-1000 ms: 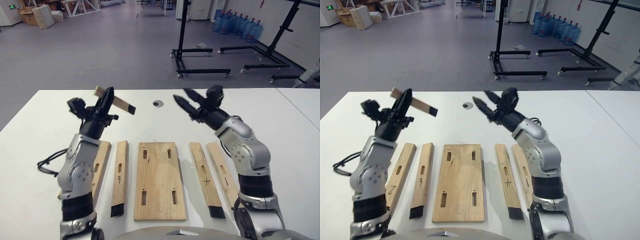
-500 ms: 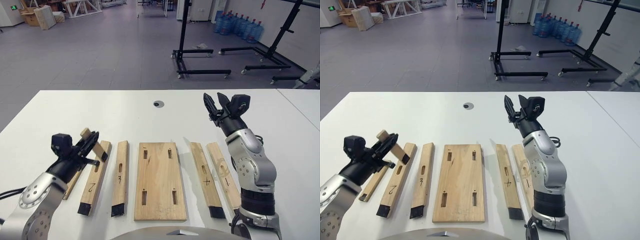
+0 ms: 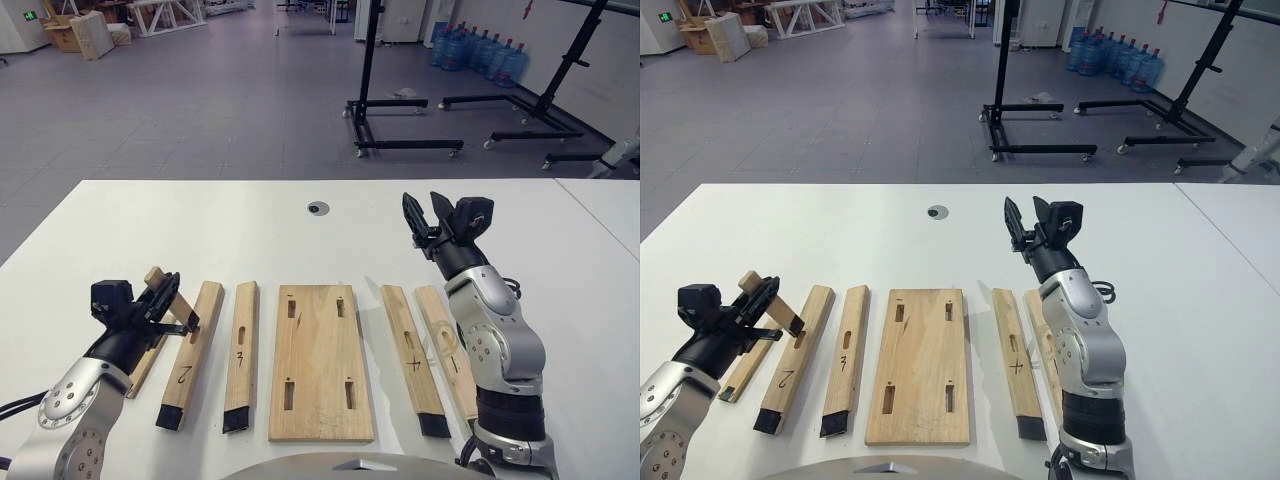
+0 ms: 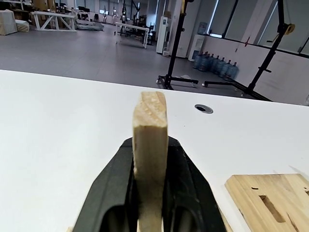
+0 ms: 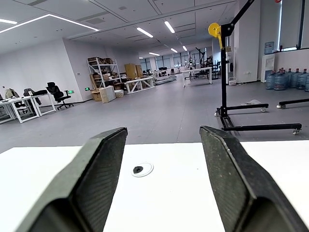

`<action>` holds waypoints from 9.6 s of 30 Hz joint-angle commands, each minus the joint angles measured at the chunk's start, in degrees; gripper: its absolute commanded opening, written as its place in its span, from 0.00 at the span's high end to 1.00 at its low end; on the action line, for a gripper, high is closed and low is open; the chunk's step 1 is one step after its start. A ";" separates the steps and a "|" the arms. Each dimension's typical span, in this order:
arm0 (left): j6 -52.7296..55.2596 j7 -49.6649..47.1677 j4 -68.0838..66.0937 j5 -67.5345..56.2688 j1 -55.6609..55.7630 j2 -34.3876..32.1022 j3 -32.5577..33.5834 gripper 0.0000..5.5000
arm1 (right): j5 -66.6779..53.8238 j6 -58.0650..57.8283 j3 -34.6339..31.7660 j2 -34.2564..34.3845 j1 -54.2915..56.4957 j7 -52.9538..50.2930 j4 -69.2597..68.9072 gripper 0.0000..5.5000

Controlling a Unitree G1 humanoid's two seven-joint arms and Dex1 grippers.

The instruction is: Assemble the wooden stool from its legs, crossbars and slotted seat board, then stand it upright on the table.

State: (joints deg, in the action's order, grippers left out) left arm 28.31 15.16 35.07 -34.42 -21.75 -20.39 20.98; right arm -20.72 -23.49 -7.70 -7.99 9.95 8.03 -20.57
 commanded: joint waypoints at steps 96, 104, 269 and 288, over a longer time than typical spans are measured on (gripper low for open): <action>7.46 -6.98 -1.54 2.58 29.67 -11.02 3.50 0.75 | -2.32 3.49 -1.19 3.94 0.25 -2.91 -3.22 0.50; 4.30 -6.17 -15.02 9.72 21.83 -11.62 8.07 0.75 | -0.58 4.80 -0.65 4.94 -2.83 -4.88 -5.07 0.50; 12.96 34.80 -24.23 -15.36 25.82 -11.18 -7.22 0.43 | -13.52 6.28 10.08 -25.33 17.74 75.38 25.76 0.63; 10.74 34.07 -24.35 -13.79 24.81 -8.98 -8.05 0.43 | -8.81 4.20 14.00 -24.93 24.09 75.76 33.74 0.63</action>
State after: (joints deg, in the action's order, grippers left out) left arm 39.62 49.36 10.45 -48.87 3.52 -29.54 13.18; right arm -32.92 -18.74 5.10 -32.66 33.09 85.82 12.18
